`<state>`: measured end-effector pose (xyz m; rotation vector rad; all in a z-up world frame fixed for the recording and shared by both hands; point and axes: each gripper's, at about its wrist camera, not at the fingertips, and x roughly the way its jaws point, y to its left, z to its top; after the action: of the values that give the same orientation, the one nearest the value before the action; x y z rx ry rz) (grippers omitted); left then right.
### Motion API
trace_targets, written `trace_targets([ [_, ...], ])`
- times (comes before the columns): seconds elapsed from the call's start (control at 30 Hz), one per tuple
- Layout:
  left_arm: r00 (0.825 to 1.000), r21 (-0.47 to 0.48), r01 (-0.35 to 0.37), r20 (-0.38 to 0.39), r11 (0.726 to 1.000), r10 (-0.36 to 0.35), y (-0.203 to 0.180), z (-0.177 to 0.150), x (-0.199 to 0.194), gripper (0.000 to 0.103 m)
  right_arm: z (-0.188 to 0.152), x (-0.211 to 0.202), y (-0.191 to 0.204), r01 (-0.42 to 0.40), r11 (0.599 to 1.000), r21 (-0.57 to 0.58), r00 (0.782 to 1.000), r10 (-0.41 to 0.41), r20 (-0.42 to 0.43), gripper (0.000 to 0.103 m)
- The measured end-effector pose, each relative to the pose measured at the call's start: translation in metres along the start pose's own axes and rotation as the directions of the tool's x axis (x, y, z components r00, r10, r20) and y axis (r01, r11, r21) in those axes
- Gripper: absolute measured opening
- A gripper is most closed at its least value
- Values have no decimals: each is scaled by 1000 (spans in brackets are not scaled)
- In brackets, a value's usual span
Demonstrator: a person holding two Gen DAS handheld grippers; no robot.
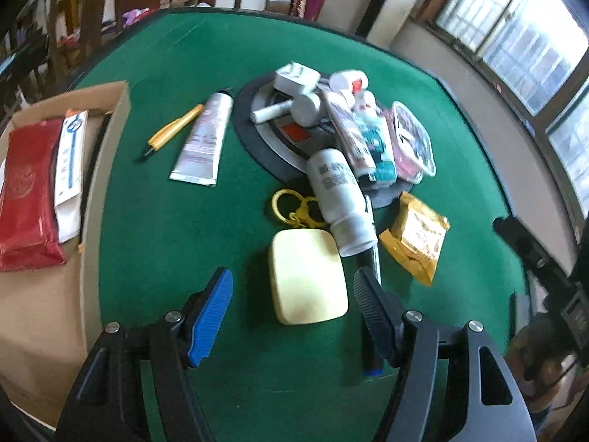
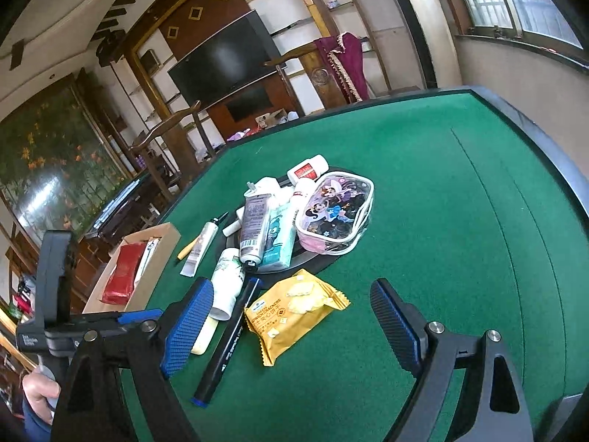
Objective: Organize objects
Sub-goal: 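Move both tools back over the pile of toiletries, then grasp the yellow soap box with the left tool while the right grasps the cracker packet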
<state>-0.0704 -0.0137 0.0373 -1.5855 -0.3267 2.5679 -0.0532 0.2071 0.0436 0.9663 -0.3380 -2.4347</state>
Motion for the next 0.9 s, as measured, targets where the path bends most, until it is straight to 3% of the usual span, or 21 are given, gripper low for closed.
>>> trace_targets([
  [0.17,997,61,-71,-2,996,71,-6,0,15,67,-2,4,1,12,1000,-7,1000,-12,-13,90],
  [0.27,995,104,-100,23,990,98,-7,1,23,46,-3,9,2,22,1000,-12,999,-23,-29,90],
  [0.3,992,123,-123,35,985,119,-7,1,25,46,-4,10,3,32,999,-12,999,-32,-35,90],
  [0.57,988,115,-73,140,991,57,12,2,24,46,-17,41,15,106,994,-40,983,-110,-145,90],
  [0.7,988,123,-67,150,990,48,14,2,24,46,-16,56,13,124,992,31,976,-116,-184,90],
  [0.83,989,105,-29,145,994,13,21,3,23,46,-8,77,23,200,980,15,960,-193,-201,89],
  [0.9,989,101,-19,145,995,4,23,3,23,46,-3,91,30,263,964,-39,942,-265,-205,86],
])
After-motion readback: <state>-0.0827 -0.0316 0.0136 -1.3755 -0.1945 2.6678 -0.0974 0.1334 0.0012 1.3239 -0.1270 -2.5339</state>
